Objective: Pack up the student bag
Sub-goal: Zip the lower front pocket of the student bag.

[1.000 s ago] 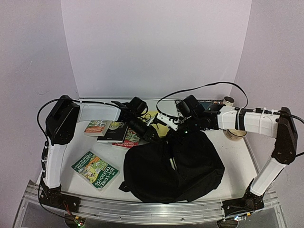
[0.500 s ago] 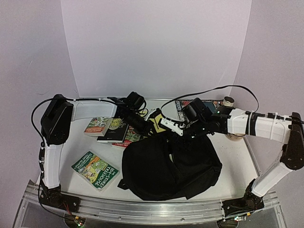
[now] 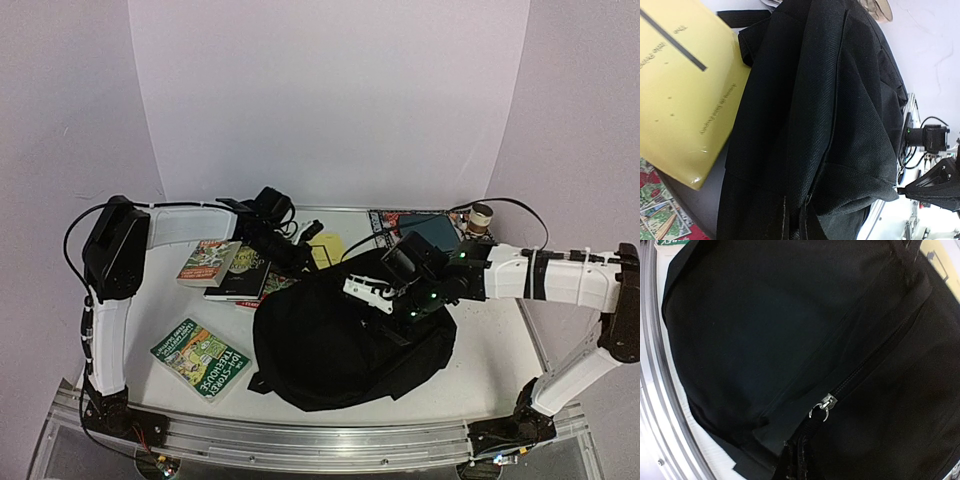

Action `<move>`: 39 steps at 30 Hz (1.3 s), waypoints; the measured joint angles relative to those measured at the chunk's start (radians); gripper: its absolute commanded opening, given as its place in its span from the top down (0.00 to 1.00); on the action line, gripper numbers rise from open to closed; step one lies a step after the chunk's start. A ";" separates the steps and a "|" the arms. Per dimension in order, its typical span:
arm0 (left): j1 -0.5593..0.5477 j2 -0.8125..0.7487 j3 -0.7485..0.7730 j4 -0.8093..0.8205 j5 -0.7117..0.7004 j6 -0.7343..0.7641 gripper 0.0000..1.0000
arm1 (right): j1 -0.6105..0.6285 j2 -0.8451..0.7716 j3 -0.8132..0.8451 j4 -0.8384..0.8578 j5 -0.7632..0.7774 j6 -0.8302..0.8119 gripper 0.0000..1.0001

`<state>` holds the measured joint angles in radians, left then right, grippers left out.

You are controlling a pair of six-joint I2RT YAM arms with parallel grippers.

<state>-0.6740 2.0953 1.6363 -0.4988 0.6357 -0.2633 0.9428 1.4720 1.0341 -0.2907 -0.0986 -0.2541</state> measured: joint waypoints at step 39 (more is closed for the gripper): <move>0.074 -0.122 -0.129 -0.009 -0.114 -0.074 0.72 | 0.035 -0.013 -0.047 -0.005 0.059 0.159 1.00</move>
<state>-0.6004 1.9731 1.5070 -0.5078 0.5214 -0.3371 0.9779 1.4588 0.9867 -0.2960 -0.0397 -0.0947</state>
